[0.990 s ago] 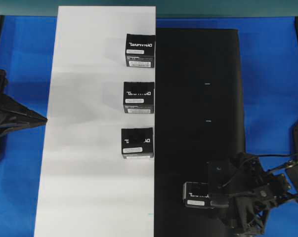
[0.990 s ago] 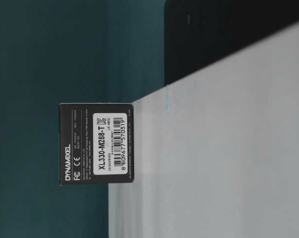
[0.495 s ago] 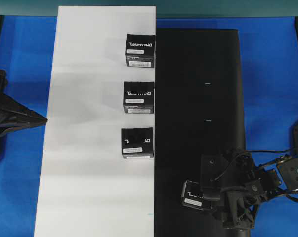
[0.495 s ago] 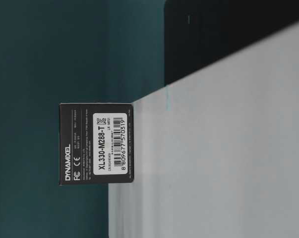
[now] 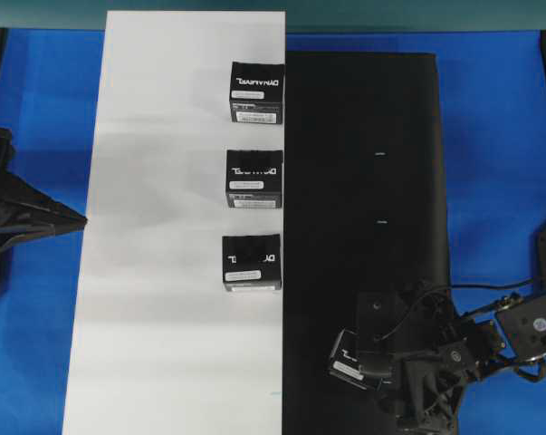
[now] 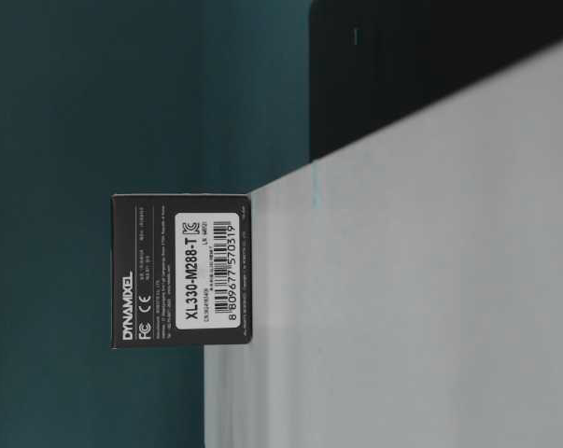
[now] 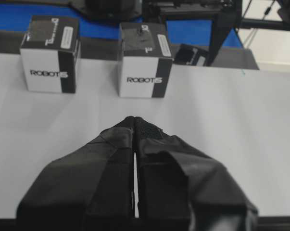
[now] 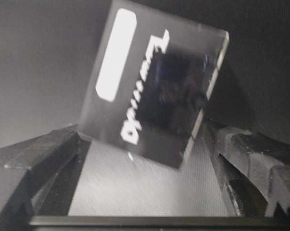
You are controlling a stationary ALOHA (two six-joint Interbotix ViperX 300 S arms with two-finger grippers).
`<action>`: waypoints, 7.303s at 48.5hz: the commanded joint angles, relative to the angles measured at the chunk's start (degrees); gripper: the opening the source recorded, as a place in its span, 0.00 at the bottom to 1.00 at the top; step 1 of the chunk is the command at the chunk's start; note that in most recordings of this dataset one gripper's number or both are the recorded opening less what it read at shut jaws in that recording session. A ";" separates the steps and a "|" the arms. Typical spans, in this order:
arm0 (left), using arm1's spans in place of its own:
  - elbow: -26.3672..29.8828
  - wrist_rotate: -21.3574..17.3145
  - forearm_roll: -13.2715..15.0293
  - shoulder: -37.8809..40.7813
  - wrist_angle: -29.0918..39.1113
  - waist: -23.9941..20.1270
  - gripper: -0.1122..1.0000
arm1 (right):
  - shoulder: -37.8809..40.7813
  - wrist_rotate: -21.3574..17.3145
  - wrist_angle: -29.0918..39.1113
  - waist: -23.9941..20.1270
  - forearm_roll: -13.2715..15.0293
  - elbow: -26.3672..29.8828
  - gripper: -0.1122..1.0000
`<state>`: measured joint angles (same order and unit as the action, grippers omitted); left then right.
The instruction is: Place the box from the black base onto the white base.
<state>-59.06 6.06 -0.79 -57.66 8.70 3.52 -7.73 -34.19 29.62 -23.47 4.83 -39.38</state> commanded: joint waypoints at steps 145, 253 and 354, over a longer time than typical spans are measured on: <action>1.05 0.26 -0.18 1.05 -0.26 0.09 0.08 | 12.48 3.34 18.63 3.60 3.78 37.44 0.62; 1.14 0.18 -0.18 -0.35 -0.26 0.09 0.08 | -0.44 6.59 21.36 3.78 3.78 29.71 0.99; 0.97 3.34 -0.18 -0.53 -0.53 1.58 0.08 | -50.45 9.84 -23.03 17.23 14.15 -17.93 0.99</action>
<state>-59.24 9.40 -0.79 -58.27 8.61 4.83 -58.27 -25.66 8.09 -6.86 17.75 -56.60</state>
